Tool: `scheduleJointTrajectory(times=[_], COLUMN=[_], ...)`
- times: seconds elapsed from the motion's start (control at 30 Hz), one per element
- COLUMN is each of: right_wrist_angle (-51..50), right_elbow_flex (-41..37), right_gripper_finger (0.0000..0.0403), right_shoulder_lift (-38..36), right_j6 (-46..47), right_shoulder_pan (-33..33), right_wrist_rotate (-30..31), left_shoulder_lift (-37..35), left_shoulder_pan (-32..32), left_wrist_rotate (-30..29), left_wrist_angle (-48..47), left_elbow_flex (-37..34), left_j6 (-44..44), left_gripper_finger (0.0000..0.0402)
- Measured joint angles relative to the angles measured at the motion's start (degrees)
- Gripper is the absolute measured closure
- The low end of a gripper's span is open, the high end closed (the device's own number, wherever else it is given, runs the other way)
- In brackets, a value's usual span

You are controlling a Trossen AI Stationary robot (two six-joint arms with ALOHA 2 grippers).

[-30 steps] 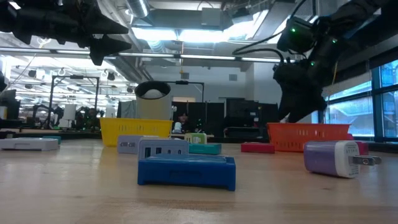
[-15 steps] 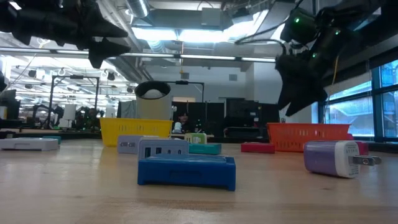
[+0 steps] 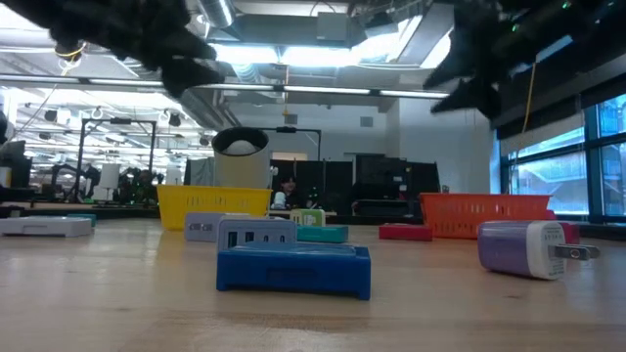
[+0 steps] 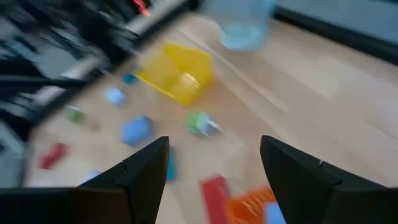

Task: Pick & Place Office items
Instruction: Put the right light blue digital clock into the yellow bin

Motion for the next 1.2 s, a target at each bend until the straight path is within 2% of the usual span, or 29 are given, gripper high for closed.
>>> scheduleJointTrajectory(times=[0.13,0.23,0.43,0.5,0.67,0.8,1.03,1.2], right_wrist_angle=[5.3,7.6,7.3,7.2,7.2,6.8,4.7,4.5], right_elbow_flex=[0.0,0.0,0.0,0.0,0.0,0.0,-2.6,-4.8], right_gripper_finger=[0.0148,0.0148,0.0148,0.0148,0.0148,0.0148,0.0148,0.0148], right_shoulder_lift=[-2.9,-4.8,-7.1,-7.1,-7.1,-7.1,-7.0,-7.0], right_j6=[0.5,-1.6,-12.5,-17.2,-24.2,-25.3,-19.8,-15.8], right_shoulder_pan=[2.3,4.6,10.4,12.7,17.7,19.7,20.3,20.3], right_wrist_rotate=[-0.4,2.0,16.0,18.5,18.2,13.9,13.6,13.5], left_shoulder_lift=[6.1,10.4,19.6,22.4,28.3,32.1,39.2,43.4], left_shoulder_pan=[-3.7,-6.1,-8.2,-8.3,-8.3,-8.5,-12.2,-13.7], left_wrist_rotate=[-4.5,-6.6,-9.4,-9.5,-9.4,-8.7,-6.2,-5.6], left_wrist_angle=[0.0,0.0,1.9,4.4,9.8,8.0,0.3,-3.0], left_elbow_flex=[3.5,5.2,6.1,6.1,6.2,9.0,16.6,19.2], left_j6=[6.8,10.8,12.5,11.1,8.7,8.3,12.7,14.5], left_gripper_finger=[0.0159,0.0159,0.0159,0.0159,0.0159,0.0159,0.0159,0.0159])
